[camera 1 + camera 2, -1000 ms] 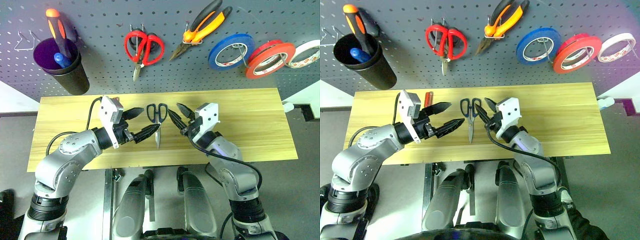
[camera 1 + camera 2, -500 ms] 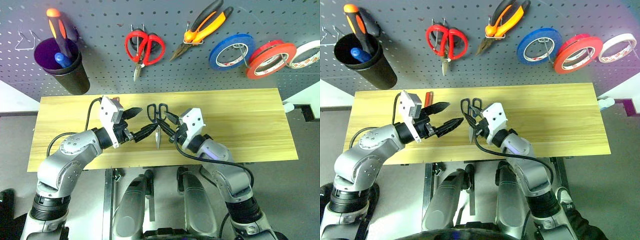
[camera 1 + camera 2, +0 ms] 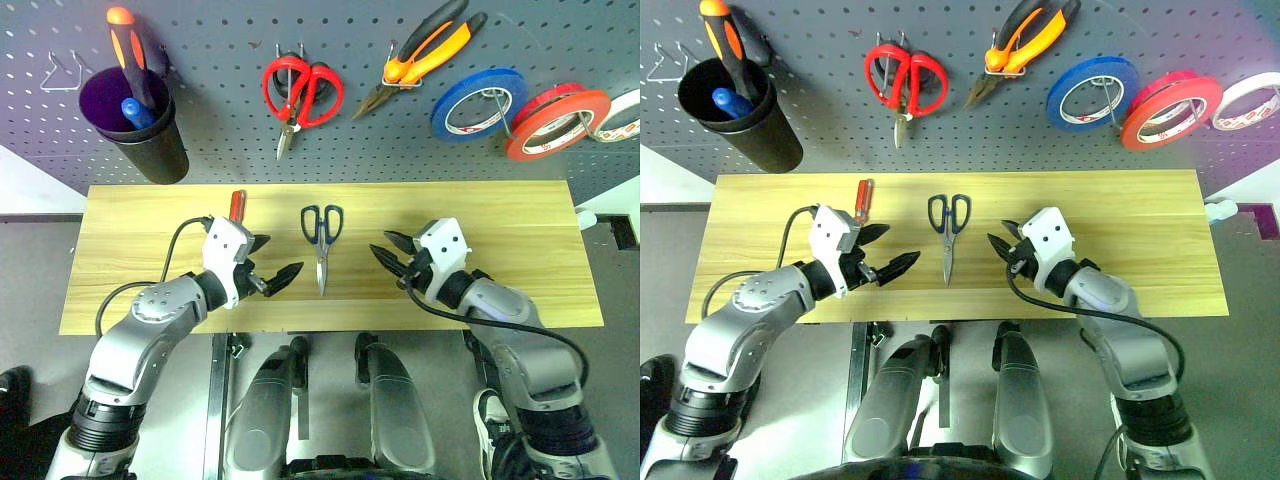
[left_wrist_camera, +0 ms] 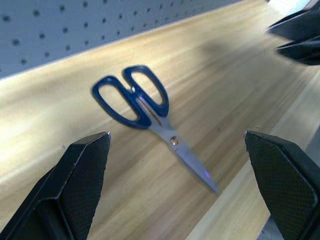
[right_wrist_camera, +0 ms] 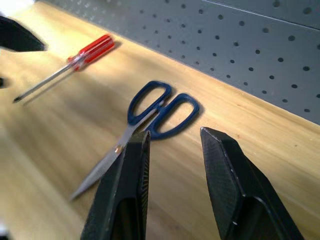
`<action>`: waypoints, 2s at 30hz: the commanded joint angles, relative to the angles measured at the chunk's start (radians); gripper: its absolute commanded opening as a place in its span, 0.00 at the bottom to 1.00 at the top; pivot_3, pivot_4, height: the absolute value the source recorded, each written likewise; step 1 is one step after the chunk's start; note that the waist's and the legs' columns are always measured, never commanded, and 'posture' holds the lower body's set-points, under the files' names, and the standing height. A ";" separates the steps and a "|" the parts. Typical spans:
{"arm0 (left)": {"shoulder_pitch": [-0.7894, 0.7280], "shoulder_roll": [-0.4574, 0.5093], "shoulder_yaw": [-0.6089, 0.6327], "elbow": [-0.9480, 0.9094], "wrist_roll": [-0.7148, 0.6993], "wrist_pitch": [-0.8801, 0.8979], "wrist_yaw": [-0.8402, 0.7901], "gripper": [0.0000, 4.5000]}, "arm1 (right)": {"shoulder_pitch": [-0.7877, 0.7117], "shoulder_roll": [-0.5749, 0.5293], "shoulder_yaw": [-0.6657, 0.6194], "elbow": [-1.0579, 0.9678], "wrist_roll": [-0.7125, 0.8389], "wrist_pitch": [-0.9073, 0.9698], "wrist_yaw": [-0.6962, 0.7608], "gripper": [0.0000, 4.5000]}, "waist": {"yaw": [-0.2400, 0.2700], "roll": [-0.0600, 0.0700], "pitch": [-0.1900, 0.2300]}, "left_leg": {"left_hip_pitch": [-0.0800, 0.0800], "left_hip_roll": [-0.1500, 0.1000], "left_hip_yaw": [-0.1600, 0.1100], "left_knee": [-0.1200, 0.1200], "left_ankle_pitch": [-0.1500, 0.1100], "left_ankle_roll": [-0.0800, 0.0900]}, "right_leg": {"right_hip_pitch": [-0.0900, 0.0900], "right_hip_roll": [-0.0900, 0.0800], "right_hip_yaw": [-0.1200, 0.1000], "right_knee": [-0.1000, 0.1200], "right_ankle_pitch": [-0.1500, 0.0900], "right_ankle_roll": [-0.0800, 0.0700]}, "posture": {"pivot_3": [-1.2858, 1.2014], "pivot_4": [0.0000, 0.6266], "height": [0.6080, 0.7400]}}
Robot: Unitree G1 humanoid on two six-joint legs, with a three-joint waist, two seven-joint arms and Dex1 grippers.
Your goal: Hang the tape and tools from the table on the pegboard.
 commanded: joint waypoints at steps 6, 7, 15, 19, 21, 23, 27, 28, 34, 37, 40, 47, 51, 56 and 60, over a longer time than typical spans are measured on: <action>-0.073 -0.084 -0.118 0.024 0.069 0.057 0.048 1.00 | 0.065 -0.092 -0.229 -0.131 0.317 0.082 0.190 0.66 | 0.000 -0.002 0.003 | -0.003 0.000 -0.001 0.001 -0.003 0.005 | 0.001 -0.001 -0.002 -0.003 0.000 0.001 | 0.49 0.79 0.66; -0.080 -0.093 -0.126 0.030 0.083 0.062 0.061 1.00 | 0.069 -0.100 -0.249 -0.136 0.339 0.074 0.206 0.74 | -0.002 -0.002 0.004 | -0.003 0.000 -0.001 0.001 -0.003 0.005 | 0.001 -0.002 -0.003 -0.005 0.001 0.001 | 0.48 0.78 0.66; -0.129 -0.148 -0.151 0.071 0.156 0.149 0.154 1.00 | 0.110 -0.158 -0.272 -0.134 0.324 -0.017 0.266 0.99 | -0.004 -0.002 0.004 | -0.005 0.000 -0.001 0.001 -0.003 0.006 | 0.001 -0.002 -0.003 -0.010 0.002 0.003 | 0.48 0.80 0.66; -0.180 -0.187 -0.156 0.075 0.176 0.259 0.210 1.00 | 0.092 -0.173 -0.270 -0.137 0.362 -0.005 0.279 0.99 | -0.002 -0.003 0.006 | -0.007 0.000 -0.001 0.001 -0.003 0.006 | 0.001 -0.002 -0.003 -0.012 0.003 0.005 | 0.48 0.81 0.66; -0.212 -0.212 -0.170 0.075 0.191 0.313 0.238 1.00 | 0.077 -0.181 -0.274 -0.139 0.381 -0.004 0.294 0.99 | -0.002 -0.004 0.008 | -0.007 0.000 -0.001 0.002 -0.003 0.007 | 0.002 -0.002 -0.004 -0.013 0.004 0.006 | 0.48 0.81 0.66; -0.238 -0.238 -0.186 0.072 0.213 0.371 0.275 1.00 | 0.078 -0.198 -0.283 -0.129 0.399 -0.001 0.321 0.99 | 0.000 -0.004 0.009 | -0.007 0.000 -0.001 0.003 -0.004 0.007 | 0.002 -0.002 -0.003 -0.013 0.004 0.007 | 0.48 0.81 0.66; -0.279 -0.305 -0.185 0.074 0.230 0.484 0.337 1.00 | 0.082 -0.219 -0.315 -0.140 0.505 0.025 0.363 0.99 | 0.000 -0.006 0.012 | -0.008 0.000 -0.001 0.003 -0.004 0.008 | 0.002 -0.002 -0.004 -0.014 0.004 0.007 | 0.48 0.82 0.66; -0.285 -0.322 -0.186 0.078 0.237 0.514 0.355 1.00 | 0.075 -0.218 -0.318 -0.139 0.520 0.028 0.359 0.99 | 0.000 -0.006 0.012 | -0.008 0.000 -0.001 0.003 -0.004 0.008 | 0.002 -0.002 -0.004 -0.015 0.004 0.007 | 0.48 0.82 0.66; -0.324 -0.471 -0.148 0.099 0.281 0.658 0.482 1.00 | 0.059 -0.222 -0.315 -0.155 0.560 0.018 0.361 0.99 | 0.001 -0.008 0.016 | -0.008 0.000 -0.001 0.003 -0.004 0.009 | 0.003 -0.002 -0.004 -0.014 0.004 0.007 | 0.48 0.82 0.66; -0.341 -0.481 -0.179 0.104 0.311 0.704 0.512 1.00 | 0.066 -0.220 -0.304 -0.161 0.549 0.005 0.363 0.99 | 0.000 -0.008 0.016 | -0.008 0.000 -0.001 0.003 -0.004 0.009 | 0.002 -0.002 -0.004 -0.014 0.004 0.007 | 0.48 0.82 0.66; -0.358 -0.515 -0.182 0.136 0.332 0.718 0.541 1.00 | 0.075 -0.220 -0.300 -0.162 0.538 -0.008 0.365 0.99 | 0.001 -0.008 0.016 | -0.008 0.000 -0.001 0.003 -0.004 0.009 | 0.002 -0.002 -0.005 -0.014 0.004 0.007 | 0.48 0.82 0.66; -0.404 -0.609 -0.130 0.244 0.362 0.720 0.581 1.00 | 0.069 -0.219 -0.278 -0.182 0.509 -0.023 0.335 0.99 | 0.000 -0.008 0.016 | -0.008 -0.001 -0.001 0.004 -0.004 0.009 | 0.003 -0.003 -0.005 -0.014 0.005 0.008 | 0.47 0.82 0.66; -0.423 -0.627 -0.138 0.276 0.390 0.724 0.602 1.00 | 0.069 -0.211 -0.262 -0.188 0.489 -0.034 0.315 0.99 | 0.000 -0.008 0.016 | -0.008 -0.001 -0.001 0.003 -0.004 0.009 | 0.002 -0.003 -0.005 -0.014 0.005 0.008 | 0.47 0.81 0.66; -0.473 -0.627 -0.179 0.333 0.442 0.743 0.637 1.00 | 0.073 -0.205 -0.248 -0.187 0.479 -0.044 0.302 0.99 | 0.001 -0.008 0.016 | -0.008 -0.001 -0.001 0.004 -0.004 0.008 | 0.002 -0.003 -0.005 -0.014 0.005 0.008 | 0.47 0.81 0.66; -0.503 -0.643 -0.183 0.368 0.463 0.750 0.647 1.00 | 0.075 -0.204 -0.242 -0.189 0.473 -0.049 0.292 0.99 | 0.000 -0.008 0.016 | -0.008 -0.001 -0.001 0.004 -0.004 0.008 | 0.002 -0.002 -0.005 -0.014 0.005 0.008 | 0.47 0.81 0.66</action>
